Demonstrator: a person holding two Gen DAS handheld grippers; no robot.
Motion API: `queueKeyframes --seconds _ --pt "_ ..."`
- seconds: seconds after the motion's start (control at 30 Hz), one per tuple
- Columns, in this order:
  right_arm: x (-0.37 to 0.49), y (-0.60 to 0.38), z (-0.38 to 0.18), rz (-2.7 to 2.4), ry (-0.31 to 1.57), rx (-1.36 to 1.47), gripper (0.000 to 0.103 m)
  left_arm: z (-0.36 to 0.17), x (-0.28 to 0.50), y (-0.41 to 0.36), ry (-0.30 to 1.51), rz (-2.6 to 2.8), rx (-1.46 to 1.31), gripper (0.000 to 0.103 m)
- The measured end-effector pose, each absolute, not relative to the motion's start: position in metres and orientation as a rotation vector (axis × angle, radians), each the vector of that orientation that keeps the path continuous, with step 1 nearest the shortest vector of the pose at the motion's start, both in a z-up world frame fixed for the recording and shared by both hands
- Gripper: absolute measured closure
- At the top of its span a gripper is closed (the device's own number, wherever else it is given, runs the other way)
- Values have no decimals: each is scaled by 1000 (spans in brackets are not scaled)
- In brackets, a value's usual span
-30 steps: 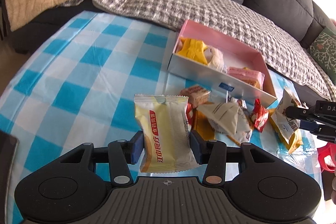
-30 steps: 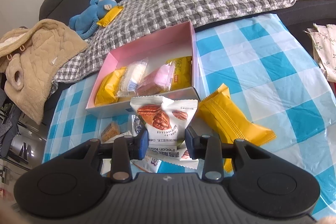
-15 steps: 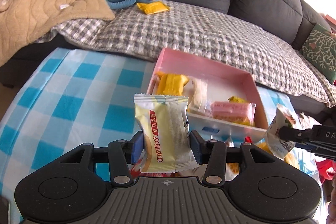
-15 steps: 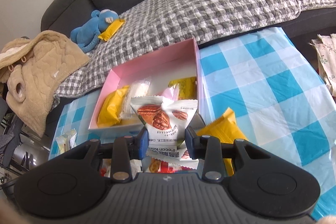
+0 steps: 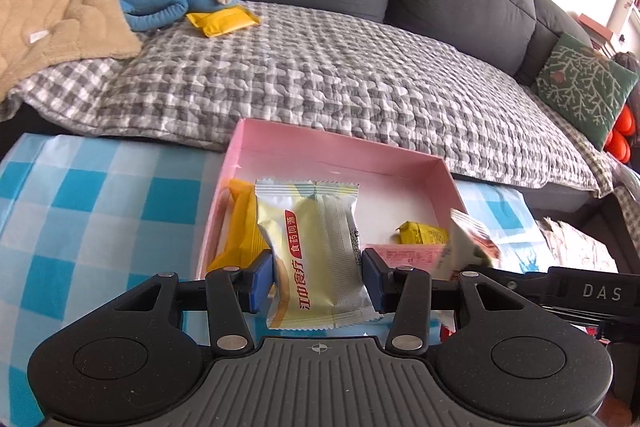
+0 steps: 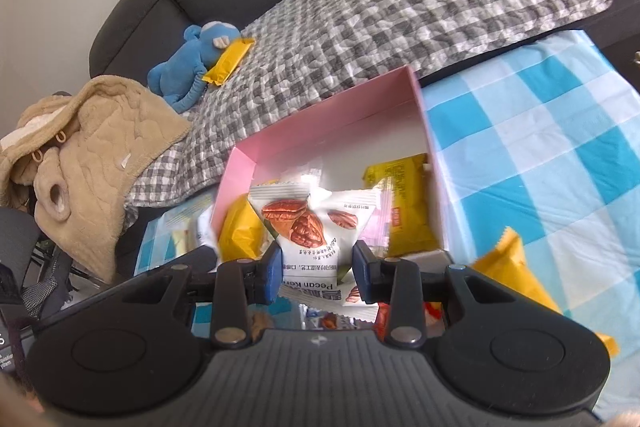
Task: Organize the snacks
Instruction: 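Carry both packs into the pink box and open both tools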
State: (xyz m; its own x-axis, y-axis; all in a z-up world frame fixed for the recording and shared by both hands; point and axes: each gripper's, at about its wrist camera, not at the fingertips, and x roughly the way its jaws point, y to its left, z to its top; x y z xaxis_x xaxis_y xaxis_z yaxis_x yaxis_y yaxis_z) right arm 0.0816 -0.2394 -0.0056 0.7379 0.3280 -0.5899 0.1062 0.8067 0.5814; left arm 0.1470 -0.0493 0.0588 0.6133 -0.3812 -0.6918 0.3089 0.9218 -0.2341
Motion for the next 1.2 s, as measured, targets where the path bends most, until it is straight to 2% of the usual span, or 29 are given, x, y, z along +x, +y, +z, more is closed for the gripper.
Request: queueKeyframes --seconds 0.4,0.63,0.73,0.83,1.2 --pt "128 -221 -23 131 749 634 70 32 184 -64 858 -424 -58 58" --pt "127 -228 -18 43 678 600 67 32 189 -67 832 -412 -59 59" --pt "120 -239 -16 34 668 630 63 35 190 -59 824 -410 -69 56" --pt "114 -244 -7 32 642 657 60 45 191 -44 806 -391 -148 47" --pt "93 -247 24 22 606 642 57 58 175 -21 842 -328 -189 45"
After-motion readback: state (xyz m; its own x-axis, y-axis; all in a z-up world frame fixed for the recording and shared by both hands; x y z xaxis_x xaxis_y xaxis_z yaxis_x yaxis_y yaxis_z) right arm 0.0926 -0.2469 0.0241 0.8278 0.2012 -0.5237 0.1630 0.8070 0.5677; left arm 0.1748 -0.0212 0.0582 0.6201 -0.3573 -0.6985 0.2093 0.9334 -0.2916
